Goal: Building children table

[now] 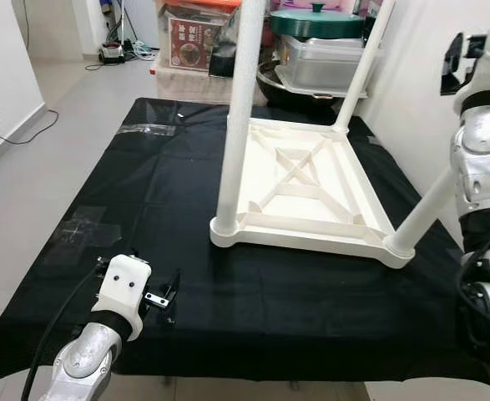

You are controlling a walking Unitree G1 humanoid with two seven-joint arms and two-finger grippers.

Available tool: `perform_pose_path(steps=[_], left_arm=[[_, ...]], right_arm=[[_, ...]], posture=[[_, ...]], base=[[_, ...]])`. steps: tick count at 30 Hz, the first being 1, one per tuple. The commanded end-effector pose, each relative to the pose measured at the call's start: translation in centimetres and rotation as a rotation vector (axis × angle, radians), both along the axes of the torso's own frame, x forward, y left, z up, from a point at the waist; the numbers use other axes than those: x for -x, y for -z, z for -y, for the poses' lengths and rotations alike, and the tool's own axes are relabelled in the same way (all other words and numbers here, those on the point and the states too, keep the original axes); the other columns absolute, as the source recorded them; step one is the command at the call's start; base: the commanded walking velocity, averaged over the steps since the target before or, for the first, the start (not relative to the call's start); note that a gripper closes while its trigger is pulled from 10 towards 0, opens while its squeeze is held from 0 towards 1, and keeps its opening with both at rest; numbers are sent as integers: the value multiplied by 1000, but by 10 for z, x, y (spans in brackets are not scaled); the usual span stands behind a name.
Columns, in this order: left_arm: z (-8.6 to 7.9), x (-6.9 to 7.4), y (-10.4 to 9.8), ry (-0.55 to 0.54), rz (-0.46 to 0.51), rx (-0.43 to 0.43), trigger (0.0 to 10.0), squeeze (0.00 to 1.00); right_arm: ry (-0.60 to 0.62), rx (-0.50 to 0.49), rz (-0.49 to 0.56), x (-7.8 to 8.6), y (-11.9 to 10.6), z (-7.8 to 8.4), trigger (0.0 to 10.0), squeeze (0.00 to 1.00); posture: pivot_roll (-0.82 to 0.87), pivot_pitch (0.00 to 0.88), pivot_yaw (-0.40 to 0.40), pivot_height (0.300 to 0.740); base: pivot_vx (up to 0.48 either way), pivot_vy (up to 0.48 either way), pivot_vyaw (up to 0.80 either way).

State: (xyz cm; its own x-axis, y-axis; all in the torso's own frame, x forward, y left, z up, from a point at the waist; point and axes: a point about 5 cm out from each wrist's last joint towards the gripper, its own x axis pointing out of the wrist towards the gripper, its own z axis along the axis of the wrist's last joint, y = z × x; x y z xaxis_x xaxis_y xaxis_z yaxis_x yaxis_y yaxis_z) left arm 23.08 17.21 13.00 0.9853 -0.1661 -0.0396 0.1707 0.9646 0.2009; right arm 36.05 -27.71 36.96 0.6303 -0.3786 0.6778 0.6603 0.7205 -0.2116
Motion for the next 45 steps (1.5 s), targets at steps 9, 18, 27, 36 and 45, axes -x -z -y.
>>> perform_pose_path(steps=[9, 18, 27, 36, 45], left_arm=[[4, 0, 1, 9, -3, 8, 10000, 0], [4, -1, 1, 9, -1, 10, 10000, 0], [4, -2, 1, 8, 0, 11, 10000, 0], [5, -2, 1, 11, -1, 14, 10000, 0], [4, -2, 1, 11, -2, 20, 10000, 0]], right_arm=[[96, 120, 179, 16, -24, -2, 10000, 0], [80, -206, -52, -6, 15, 29, 10000, 0], [-20, -377, -126, -15, 31, 33, 0, 0], [-277, -799, -248, -32, 59, 19, 0, 0], [-513, -1254, -508, -48, 118, -30, 0, 0]], posture=[[74, 0, -105, 740], [74, 0, -109, 740], [73, 0, -112, 740], [62, 0, -105, 740], [59, 0, -106, 740]], base=[[0, 0, 0], [0, 0, 0], [0, 0, 0], [0, 0, 0], [0, 0, 0]])
